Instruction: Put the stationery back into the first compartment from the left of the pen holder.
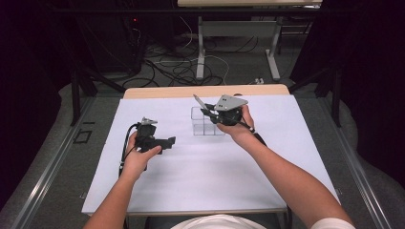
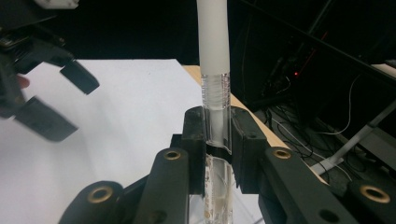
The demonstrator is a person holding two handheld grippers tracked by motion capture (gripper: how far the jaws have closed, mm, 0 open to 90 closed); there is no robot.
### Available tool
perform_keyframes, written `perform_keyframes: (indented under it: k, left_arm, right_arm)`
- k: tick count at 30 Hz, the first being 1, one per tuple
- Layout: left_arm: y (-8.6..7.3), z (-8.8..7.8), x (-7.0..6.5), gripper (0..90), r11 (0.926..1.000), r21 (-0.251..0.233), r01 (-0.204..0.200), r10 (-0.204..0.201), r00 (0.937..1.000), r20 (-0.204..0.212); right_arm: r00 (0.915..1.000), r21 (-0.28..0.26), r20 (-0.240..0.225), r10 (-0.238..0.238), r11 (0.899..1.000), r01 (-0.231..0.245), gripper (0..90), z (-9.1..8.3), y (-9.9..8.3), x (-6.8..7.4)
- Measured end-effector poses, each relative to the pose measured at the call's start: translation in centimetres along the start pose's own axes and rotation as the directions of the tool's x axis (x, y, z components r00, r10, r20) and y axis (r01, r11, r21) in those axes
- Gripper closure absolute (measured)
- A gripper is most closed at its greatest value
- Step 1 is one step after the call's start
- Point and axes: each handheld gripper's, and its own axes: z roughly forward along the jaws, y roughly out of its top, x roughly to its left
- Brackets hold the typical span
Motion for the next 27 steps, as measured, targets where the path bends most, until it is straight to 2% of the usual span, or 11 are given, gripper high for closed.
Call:
perform_keyframes:
  k: [4, 9, 14, 16, 20, 24, 27]
  left_arm:
    - [0.0, 0.0, 0.0, 0.2, 1.0000, -0.006, 0.005, -0.005, 1.0000, -0.002]
    - [0.0, 0.0, 0.1, 0.2, 0.9999, -0.013, -0.002, 0.001, 1.0000, -0.005]
    - [-0.2, 0.2, 0.1, 0.2, 0.9999, -0.003, -0.014, 0.014, 0.9998, -0.011]
    - [-0.2, 0.2, 0.0, 0.2, 0.9998, -0.005, -0.019, 0.019, 0.9997, -0.014]
    - [-0.2, 0.2, -0.1, 0.2, 0.9997, -0.013, -0.022, 0.021, 0.9997, -0.010]
    - [-0.2, 0.3, -0.1, 0.2, 0.9992, -0.012, -0.037, 0.037, 0.9992, -0.013]
    - [-0.3, 0.4, -0.1, 0.2, 0.9992, -0.015, -0.038, 0.037, 0.9993, -0.009]
  right_arm:
    - [0.9998, 0.004, 0.008, 0.018, 1.000, -0.018, 77.7, 1.1, 0.4, -0.2]
    - [0.9949, -0.016, 0.013, 0.100, 0.995, -0.100, 77.7, 2.4, 0.5, -0.5]
    - [0.9822, -0.039, 0.018, 0.187, 0.982, -0.186, 77.7, 3.5, 0.3, -0.9]
    - [0.9771, -0.031, 0.020, 0.212, 0.977, -0.211, 77.7, 3.9, 0.2, -1.0]
    - [0.9623, -0.048, 0.028, 0.270, 0.962, -0.269, 77.7, 4.7, -0.2, -1.2]
    - [0.9506, -0.056, 0.038, 0.308, 0.950, -0.306, 77.7, 5.3, -0.6, -1.3]
    - [0.9482, -0.053, 0.045, 0.315, 0.949, -0.312, 77.7, 5.7, -0.8, -1.1]
